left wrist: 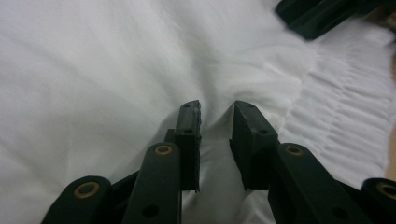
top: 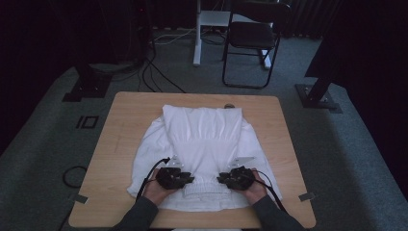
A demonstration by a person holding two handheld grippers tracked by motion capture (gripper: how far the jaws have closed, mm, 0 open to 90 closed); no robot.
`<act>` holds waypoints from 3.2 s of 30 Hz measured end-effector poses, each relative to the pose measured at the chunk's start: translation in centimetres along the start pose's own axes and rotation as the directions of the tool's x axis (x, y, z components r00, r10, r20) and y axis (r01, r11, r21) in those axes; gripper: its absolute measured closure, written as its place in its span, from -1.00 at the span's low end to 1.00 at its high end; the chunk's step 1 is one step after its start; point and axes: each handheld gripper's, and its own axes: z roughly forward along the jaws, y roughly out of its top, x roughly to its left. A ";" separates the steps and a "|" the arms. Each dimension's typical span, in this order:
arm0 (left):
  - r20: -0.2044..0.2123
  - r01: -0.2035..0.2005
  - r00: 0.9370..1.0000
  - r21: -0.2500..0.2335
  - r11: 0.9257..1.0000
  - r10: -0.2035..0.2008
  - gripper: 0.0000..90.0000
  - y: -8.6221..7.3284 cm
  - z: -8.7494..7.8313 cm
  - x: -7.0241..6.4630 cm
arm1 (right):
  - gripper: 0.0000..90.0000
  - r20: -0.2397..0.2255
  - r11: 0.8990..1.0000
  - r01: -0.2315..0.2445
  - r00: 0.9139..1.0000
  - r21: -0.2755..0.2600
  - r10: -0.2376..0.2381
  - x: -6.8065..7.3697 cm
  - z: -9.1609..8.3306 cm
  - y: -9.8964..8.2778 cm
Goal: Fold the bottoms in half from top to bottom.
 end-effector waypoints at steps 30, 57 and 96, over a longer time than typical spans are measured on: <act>-0.211 0.149 0.961 -0.156 0.976 -0.180 0.34 2.4 1.3 9.4 | 0.19 0.231 0.981 -0.150 0.957 -0.124 0.175 -9.9 3.5 4.6; -0.392 0.158 0.891 -0.210 0.965 -0.231 0.09 4.7 -3.8 8.6 | 0.20 0.170 0.985 -0.115 0.976 -0.126 0.135 -3.7 0.5 -0.3; -0.328 0.288 0.896 -0.087 0.954 -0.301 0.49 4.0 -0.4 15.6 | -0.28 0.260 0.933 -0.334 0.896 -0.134 0.359 -16.8 -0.6 5.5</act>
